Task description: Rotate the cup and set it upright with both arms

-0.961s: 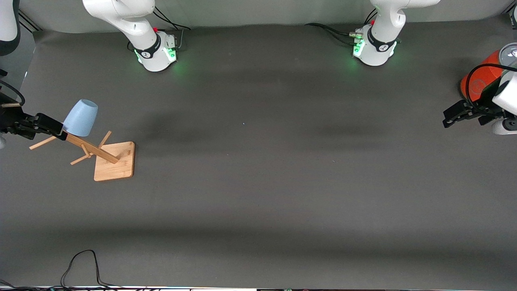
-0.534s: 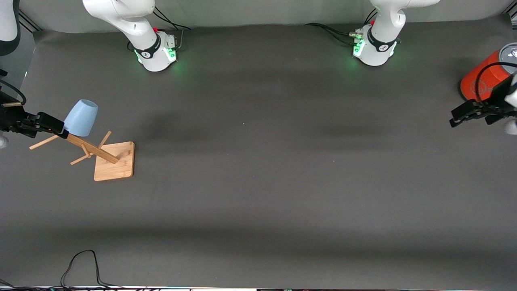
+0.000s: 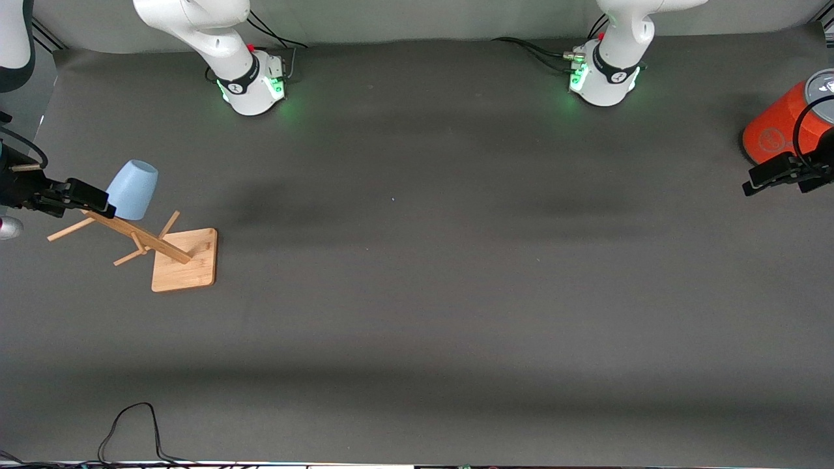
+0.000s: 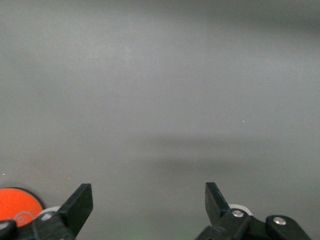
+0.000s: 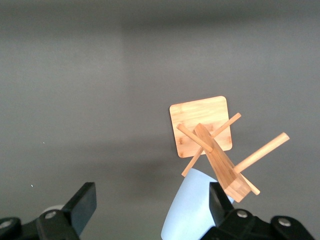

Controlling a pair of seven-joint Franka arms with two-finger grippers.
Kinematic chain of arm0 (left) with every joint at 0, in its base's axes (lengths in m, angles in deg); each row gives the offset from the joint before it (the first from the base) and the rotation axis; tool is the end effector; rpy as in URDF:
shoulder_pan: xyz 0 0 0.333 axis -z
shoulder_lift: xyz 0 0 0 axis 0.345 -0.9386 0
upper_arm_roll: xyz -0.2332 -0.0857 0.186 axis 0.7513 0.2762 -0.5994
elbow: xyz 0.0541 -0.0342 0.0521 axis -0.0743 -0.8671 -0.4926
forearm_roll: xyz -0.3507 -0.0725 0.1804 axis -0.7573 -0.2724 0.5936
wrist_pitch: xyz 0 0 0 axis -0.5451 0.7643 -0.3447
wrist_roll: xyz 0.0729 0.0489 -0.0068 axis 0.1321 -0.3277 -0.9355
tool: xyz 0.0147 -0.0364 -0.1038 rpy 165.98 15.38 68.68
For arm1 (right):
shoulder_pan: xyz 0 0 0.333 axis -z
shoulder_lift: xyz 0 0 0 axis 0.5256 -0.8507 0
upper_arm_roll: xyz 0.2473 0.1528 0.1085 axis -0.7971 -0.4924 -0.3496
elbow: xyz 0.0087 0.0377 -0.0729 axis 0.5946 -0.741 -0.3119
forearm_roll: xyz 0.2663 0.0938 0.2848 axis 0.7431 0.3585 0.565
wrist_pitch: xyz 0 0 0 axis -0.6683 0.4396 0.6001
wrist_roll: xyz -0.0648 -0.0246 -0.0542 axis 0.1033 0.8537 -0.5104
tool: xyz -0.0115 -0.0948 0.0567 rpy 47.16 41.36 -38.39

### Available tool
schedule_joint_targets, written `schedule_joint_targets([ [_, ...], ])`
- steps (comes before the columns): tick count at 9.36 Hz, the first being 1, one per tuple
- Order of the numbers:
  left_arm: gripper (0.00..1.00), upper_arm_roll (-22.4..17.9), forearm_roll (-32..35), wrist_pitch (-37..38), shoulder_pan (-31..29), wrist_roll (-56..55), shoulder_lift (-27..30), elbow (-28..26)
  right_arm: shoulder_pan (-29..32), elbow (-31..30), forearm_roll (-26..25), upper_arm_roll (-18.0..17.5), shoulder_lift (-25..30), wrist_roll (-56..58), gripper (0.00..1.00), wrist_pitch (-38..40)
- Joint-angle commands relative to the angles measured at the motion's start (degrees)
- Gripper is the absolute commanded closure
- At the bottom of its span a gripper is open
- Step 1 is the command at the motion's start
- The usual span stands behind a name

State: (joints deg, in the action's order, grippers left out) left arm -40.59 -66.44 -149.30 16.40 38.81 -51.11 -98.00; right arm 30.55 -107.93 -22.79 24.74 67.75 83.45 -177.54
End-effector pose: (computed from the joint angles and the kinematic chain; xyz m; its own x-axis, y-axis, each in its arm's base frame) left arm 0.5518 0.0560 0.5781 0.9976 0.0650 -0.0257 0.0665 -0.9959 0.0610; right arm 0.5732 -0.0376 0.5761 0.9959 -0.0840 -0.0325 -0.0848 -0.9961 -0.0256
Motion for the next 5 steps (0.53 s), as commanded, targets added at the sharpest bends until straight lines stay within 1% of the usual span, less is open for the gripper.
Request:
schedule_joint_targets([
  [1, 0.00, 0.15, 0.17, 2.19, -0.26, 1.25, -0.92, 1.76, 0.02, -10.46, -1.22, 1.90, 9.13, 1.47, 0.00, -2.12],
  [2, 0.00, 0.15, 0.61, 2.10, -0.26, 1.25, -1.53, 1.85, 0.02, -13.81, -1.92, 3.04, 12.13, 1.73, 0.00, -2.75],
  [4, 0.00, 0.15, 0.96, 1.67, -0.26, 1.33, -2.32, 2.29, 0.02, -17.87, -2.45, 4.45, 16.36, 1.65, 0.00, -2.32],
  [5, 0.00, 0.15, 2.44, 0.88, -0.44, 2.03, -4.68, 3.16, 0.02, -17.80, -2.37, 5.59, 15.94, 0.69, 0.00, -2.14],
])
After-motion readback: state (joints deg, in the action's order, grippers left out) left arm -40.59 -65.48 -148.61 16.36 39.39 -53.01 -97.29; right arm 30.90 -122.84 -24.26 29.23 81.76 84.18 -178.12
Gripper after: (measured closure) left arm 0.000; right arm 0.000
